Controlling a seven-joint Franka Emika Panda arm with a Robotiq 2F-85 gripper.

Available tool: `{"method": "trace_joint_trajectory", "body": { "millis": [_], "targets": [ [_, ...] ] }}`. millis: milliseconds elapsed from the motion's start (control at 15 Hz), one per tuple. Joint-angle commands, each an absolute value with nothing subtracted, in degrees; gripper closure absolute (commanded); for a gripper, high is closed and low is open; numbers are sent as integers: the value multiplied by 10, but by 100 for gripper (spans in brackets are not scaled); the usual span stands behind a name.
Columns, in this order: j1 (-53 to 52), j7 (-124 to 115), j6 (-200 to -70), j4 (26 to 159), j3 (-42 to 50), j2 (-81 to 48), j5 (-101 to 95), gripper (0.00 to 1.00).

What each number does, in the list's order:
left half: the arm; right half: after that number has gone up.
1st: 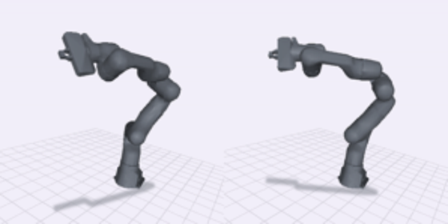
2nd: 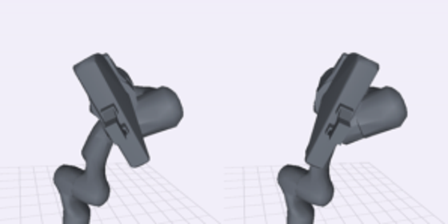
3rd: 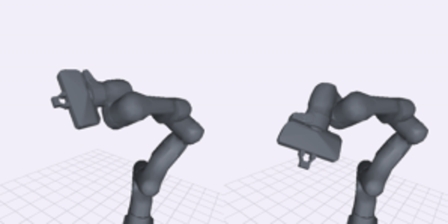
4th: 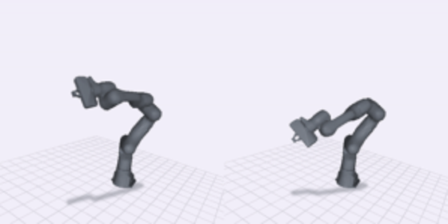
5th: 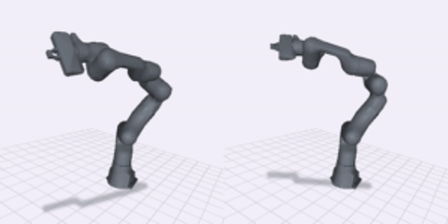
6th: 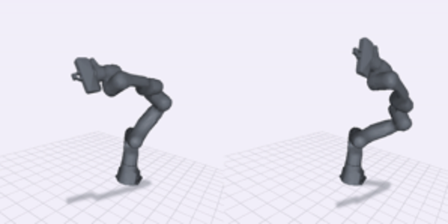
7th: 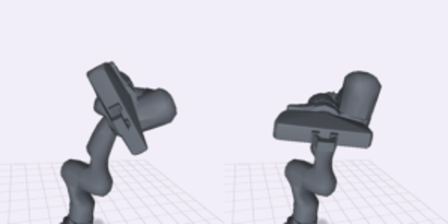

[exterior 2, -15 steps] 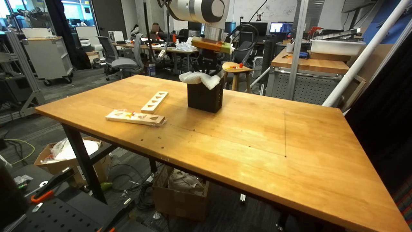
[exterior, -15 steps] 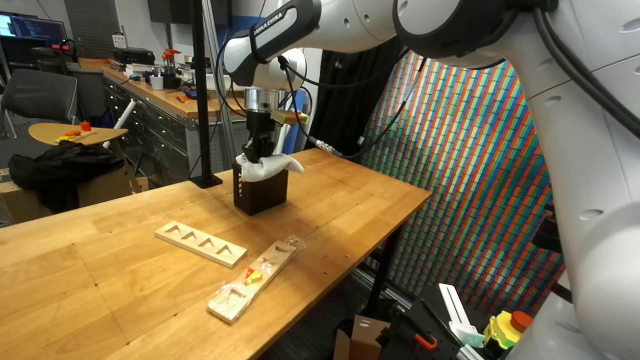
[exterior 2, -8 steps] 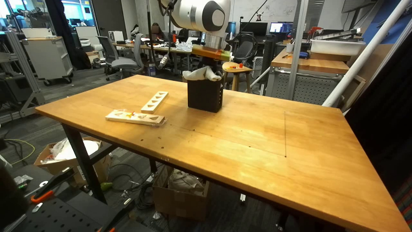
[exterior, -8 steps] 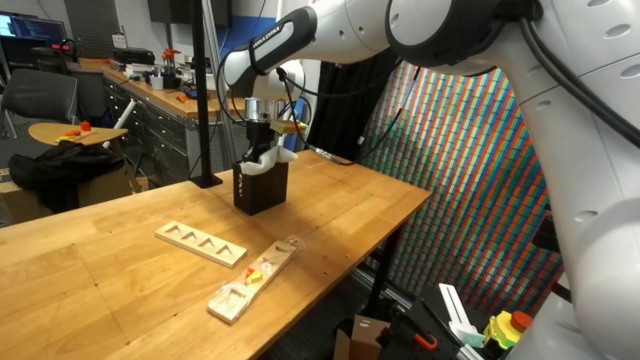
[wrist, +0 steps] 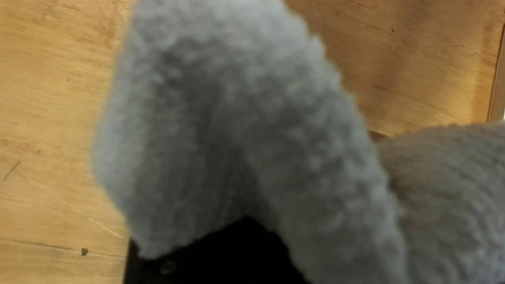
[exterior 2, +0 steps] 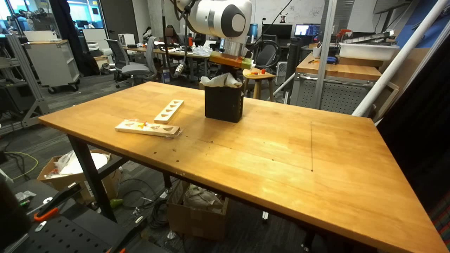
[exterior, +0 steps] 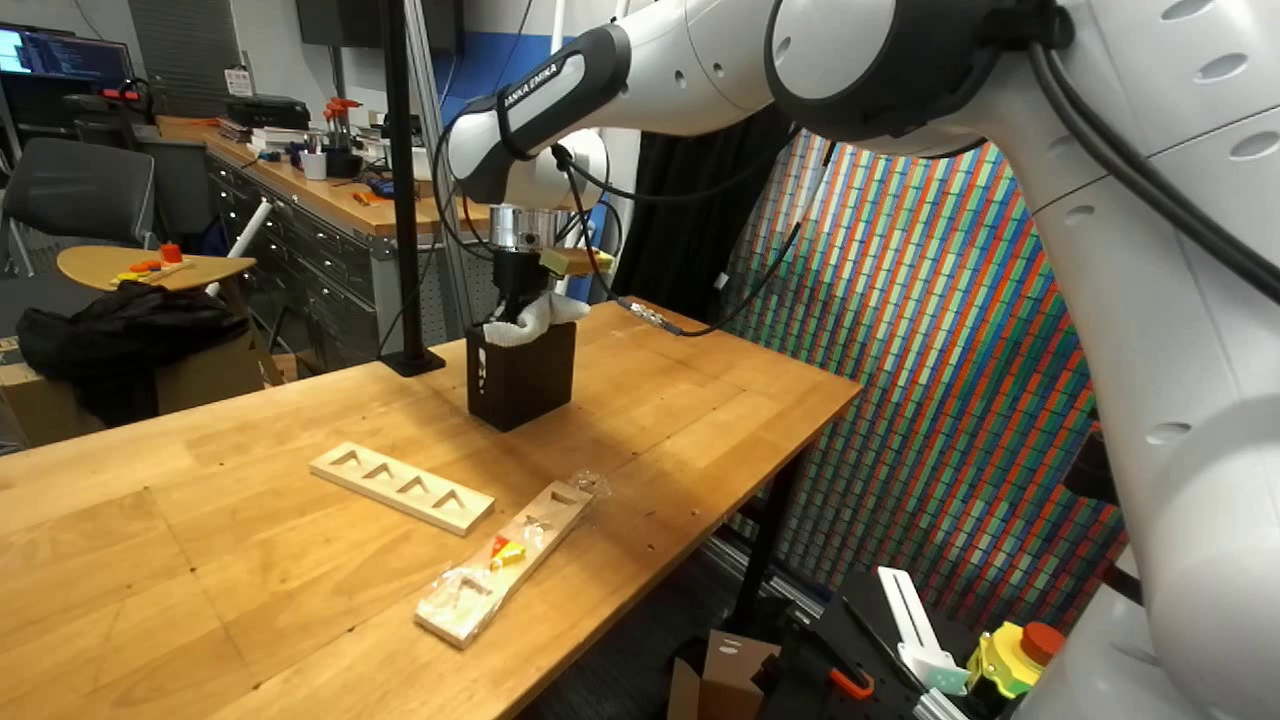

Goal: Put the towel inside the black basket

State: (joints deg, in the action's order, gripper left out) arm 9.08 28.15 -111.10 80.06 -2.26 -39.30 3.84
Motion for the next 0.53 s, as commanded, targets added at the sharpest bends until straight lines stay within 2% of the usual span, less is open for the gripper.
{"method": "trace_joint_trajectory", "body": {
  "millis": [0, 467],
  "targets": [
    [99, 290, -1125, 807, -28, -382, 41, 100],
    [108, 294, -1159, 822, -29, -348, 46, 100]
  ]
}}
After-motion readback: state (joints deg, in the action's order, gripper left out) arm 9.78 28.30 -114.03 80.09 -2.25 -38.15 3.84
